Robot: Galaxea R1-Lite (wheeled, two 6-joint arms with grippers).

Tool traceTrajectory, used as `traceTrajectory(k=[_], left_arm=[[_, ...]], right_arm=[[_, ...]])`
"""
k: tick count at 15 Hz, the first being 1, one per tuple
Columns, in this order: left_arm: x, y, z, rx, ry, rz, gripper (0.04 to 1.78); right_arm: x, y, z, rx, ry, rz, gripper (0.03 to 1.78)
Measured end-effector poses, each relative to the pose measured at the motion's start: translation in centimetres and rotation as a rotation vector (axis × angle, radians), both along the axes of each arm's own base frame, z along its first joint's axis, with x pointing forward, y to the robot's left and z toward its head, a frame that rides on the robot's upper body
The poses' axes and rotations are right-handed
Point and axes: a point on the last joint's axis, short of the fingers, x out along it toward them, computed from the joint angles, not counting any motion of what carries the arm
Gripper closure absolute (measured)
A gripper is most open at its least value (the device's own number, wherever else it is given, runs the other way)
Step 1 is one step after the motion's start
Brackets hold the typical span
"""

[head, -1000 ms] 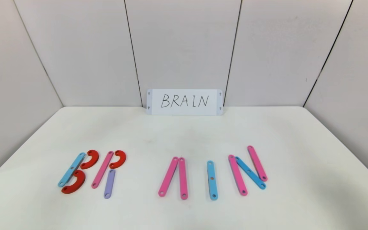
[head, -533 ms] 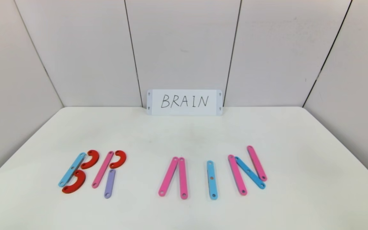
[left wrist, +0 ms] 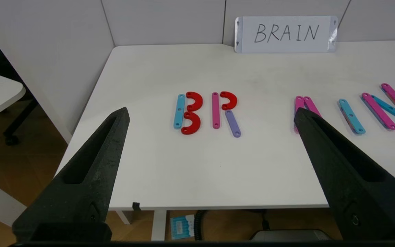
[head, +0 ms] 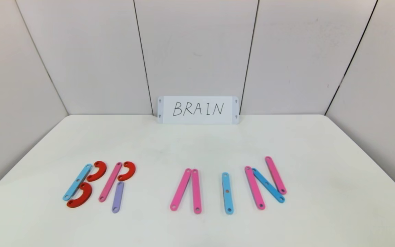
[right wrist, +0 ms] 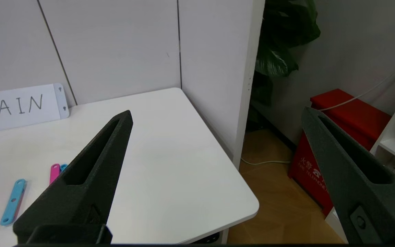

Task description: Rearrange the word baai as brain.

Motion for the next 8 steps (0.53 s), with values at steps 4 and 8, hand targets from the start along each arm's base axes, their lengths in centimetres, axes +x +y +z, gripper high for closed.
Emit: traceTrajectory(k=[4,8], left_arm=[[-1.03,-0.12,-0.6,0.004,-0.042,0.004,0.13],[-1.22,0.34,-1.14,0.02,-0.045,-0.019,0.13]], right_arm=[[-0.83,-0.1,0.41,-0.015,-0.034,0.057,0.11],[-0.89,-0.53,0.5,-0.064,-0.02,0.104,0.11]])
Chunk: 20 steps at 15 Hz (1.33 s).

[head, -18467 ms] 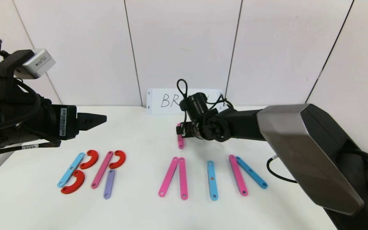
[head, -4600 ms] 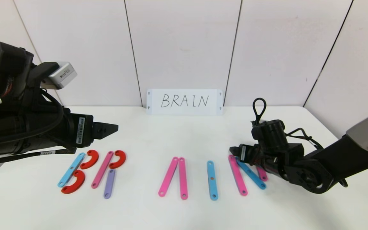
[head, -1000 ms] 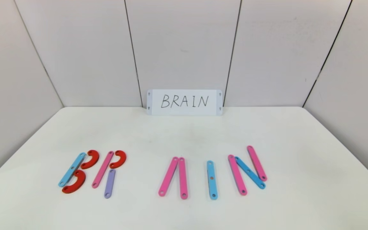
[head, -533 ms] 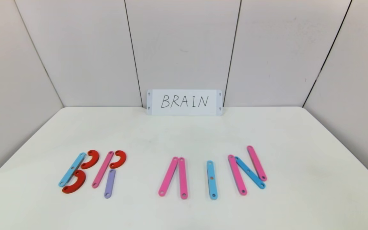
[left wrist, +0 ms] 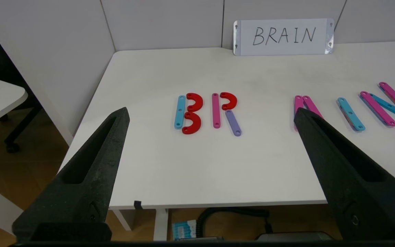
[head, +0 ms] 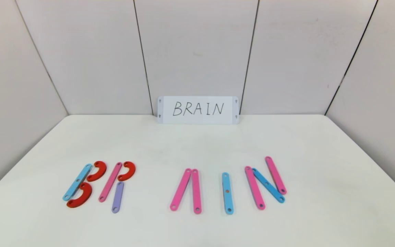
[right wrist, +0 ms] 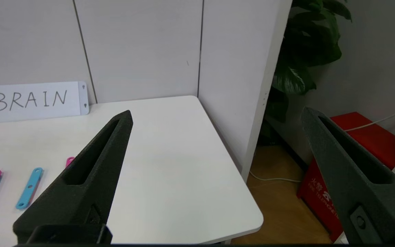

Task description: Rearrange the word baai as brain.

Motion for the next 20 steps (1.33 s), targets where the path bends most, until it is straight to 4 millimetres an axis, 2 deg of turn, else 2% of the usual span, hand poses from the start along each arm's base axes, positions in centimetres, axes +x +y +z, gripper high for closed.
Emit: traceTrajectory(k=[5,10,13,18,20], left_arm=[[-0.7,0.2,-2.5,0.06,-0.004,-0.024,0.13],[-1.6,0.2,-3.9,0.063,-0.028,-0.024,0.13],[-2.3,0.3,-4.8,0.064,-0.033,-0.023,0.13],[-3.6,0.3,-5.6,0.054,-0.071,-0.009,0.13],[-3.6,0.3,-5.5,0.052,-0.086,-0.001,0.13]], right_arm=[[-0.5,-0.4,-0.3,-0.026,0.007,0.064,0.11],[-1.6,-0.9,-1.4,-0.055,0.001,0.11,0.11],[-2.5,-1.2,-2.8,-0.055,-0.003,0.125,0.11],[-4.4,-1.5,-7.1,-0.02,-0.001,0.099,0.11],[-4.9,-1.5,-7.6,-0.011,-0.018,0.087,0.11]])
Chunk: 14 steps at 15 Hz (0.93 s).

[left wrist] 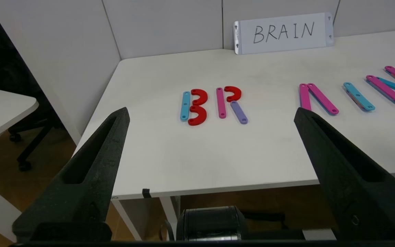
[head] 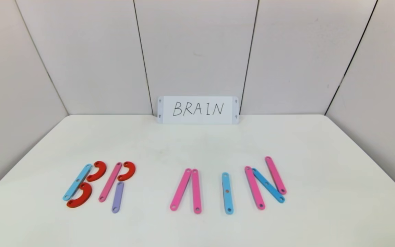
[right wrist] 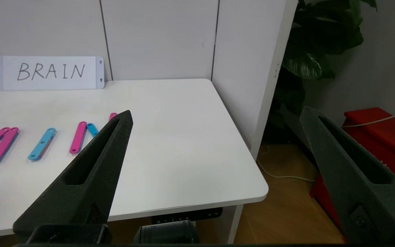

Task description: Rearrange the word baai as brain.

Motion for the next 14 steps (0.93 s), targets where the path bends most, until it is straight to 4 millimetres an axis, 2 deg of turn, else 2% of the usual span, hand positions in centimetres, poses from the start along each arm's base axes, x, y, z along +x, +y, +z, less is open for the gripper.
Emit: traceTrajectory(k=[3,5,7,9,12,14], left_arm=[[0.9,0.0,0.1,-0.007,-0.026,0.004,0.13],[2.5,0.1,0.1,-0.011,-0.058,0.023,0.13],[4.8,0.2,-0.6,-0.016,-0.07,0.07,0.13],[7.8,0.3,-2.2,-0.019,-0.063,0.119,0.13],[11.8,0.4,-5.7,-0.017,-0.055,0.152,0.13],[13.4,0.4,-7.6,-0.021,-0.066,0.157,0.13]], right_arm=[[0.0,0.0,0.0,0.004,-0.037,0.015,0.11],[1.3,0.0,0.2,0.006,-0.067,0.013,0.11],[3.9,0.0,0.1,0.01,-0.095,-0.005,0.11],[7.2,-0.1,-0.9,0.011,-0.099,-0.026,0.11],[12.3,-0.1,-4.0,0.011,-0.1,-0.039,0.11],[14.9,-0.2,-6.7,0.008,-0.1,-0.042,0.11]])
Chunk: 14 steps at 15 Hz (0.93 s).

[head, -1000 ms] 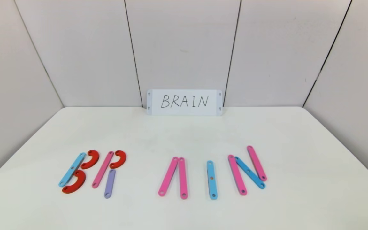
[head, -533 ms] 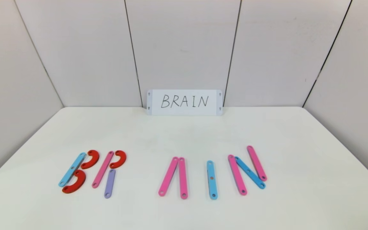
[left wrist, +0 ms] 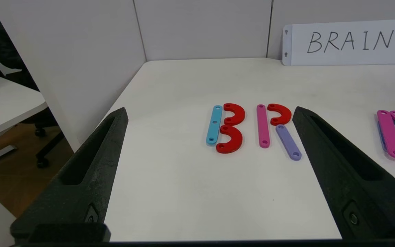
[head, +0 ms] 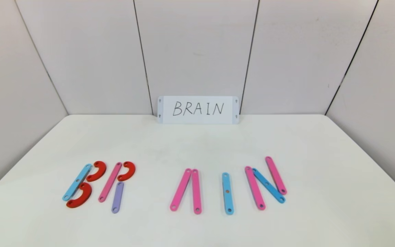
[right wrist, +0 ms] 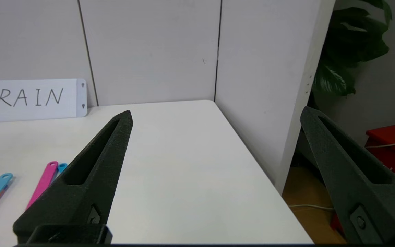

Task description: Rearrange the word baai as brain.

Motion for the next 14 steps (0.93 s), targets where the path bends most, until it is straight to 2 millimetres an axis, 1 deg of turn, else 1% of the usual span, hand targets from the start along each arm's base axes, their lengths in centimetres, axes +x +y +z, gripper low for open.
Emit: traceTrajectory(k=[2,3,5,7,12,14], left_arm=[[0.8,0.0,-1.4,-0.005,0.017,-0.001,0.13],[1.1,0.0,-2.1,-0.008,0.036,0.0,0.13],[1.4,0.0,-2.6,-0.007,0.026,-0.004,0.13],[1.5,0.0,-2.8,-0.003,0.018,-0.005,0.13],[1.7,0.0,-3.2,-0.001,0.033,-0.017,0.13],[1.7,-0.1,-3.3,0.0,0.035,-0.043,0.13]], right_arm=[[1.5,0.0,-2.2,-0.007,-0.003,0.004,0.11],[1.9,0.0,-2.9,-0.011,0.002,0.005,0.11],[2.4,0.0,-4.2,-0.02,0.041,0.01,0.11],[2.6,0.1,-4.6,-0.033,0.056,0.046,0.11],[2.7,0.4,-5.0,-0.053,0.086,0.167,0.11],[2.8,0.4,-5.4,-0.045,0.115,0.18,0.11]])
